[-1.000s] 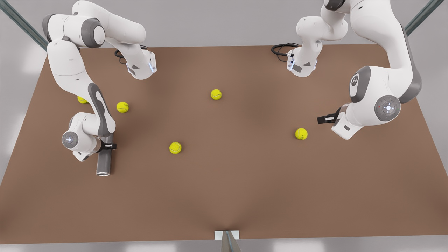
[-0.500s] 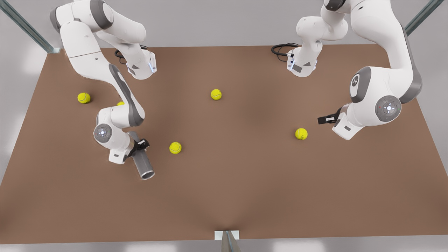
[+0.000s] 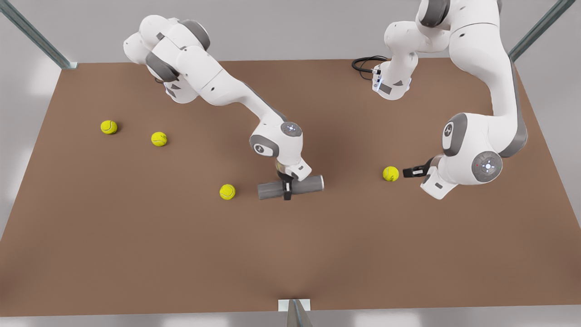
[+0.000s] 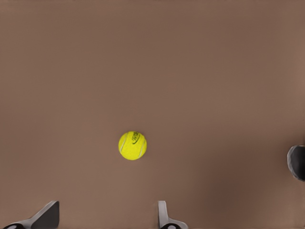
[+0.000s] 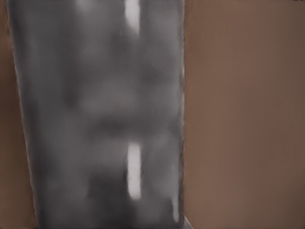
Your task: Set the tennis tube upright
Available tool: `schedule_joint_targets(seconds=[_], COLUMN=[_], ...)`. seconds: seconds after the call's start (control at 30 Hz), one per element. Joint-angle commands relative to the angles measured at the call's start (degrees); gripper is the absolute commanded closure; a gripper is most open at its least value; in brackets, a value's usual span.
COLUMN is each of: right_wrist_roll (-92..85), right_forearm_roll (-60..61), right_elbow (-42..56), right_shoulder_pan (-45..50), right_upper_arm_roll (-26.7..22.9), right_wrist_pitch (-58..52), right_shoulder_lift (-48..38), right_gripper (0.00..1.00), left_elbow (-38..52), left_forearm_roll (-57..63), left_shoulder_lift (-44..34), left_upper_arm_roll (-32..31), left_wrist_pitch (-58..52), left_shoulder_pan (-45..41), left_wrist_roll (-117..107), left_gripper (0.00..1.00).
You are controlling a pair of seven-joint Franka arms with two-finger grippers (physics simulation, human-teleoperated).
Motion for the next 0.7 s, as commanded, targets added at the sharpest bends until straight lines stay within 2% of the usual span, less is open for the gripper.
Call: schedule_joint_targets(seconds=[0.0, 0.03, 0.2, 0.4, 0.47, 0.67], right_wrist_roll=[2.36, 5.08, 25.38, 24.59, 23.27, 18.27], right_forearm_roll=[-3.48, -3.39, -1.11, -1.2, -1.55, -1.37], right_elbow=[1.2, 1.28, 1.11, 1.11, 1.29, 1.64], right_shoulder_pan=[0.87, 0.79, 0.61, 0.08, 0.35, 0.52], right_upper_arm_roll=[-1.15, -1.15, -1.15, -1.06, -1.06, -0.71], right_wrist_pitch=[2.19, 2.19, 2.19, 3.86, 4.56, 4.39], right_shoulder_lift=[1.37, 2.08, 4.27, 5.95, 5.77, 4.72], right_gripper=[0.51, 0.51, 0.51, 0.5, 0.0, 0.0], left_elbow=[2.29, 4.58, 4.58, 4.58, 4.58, 4.32], left_forearm_roll=[-1.66, -1.57, -1.57, -1.66, -1.57, -1.57], left_shoulder_lift=[1.36, 2.68, 2.86, 2.86, 2.86, 2.86], left_upper_arm_roll=[-0.02, -0.02, -0.02, -0.02, -0.02, -0.02], left_wrist_pitch=[2.47, -0.35, -0.35, -0.52, -0.52, -0.35], left_shoulder_pan=[-0.43, -0.43, -0.52, -0.52, -0.52, -0.52], left_wrist_roll=[0.31, 0.4, 1.19, 1.1, 1.1, 1.1], left_gripper=[0.0, 0.0, 0.0, 0.0, 0.0, 0.0])
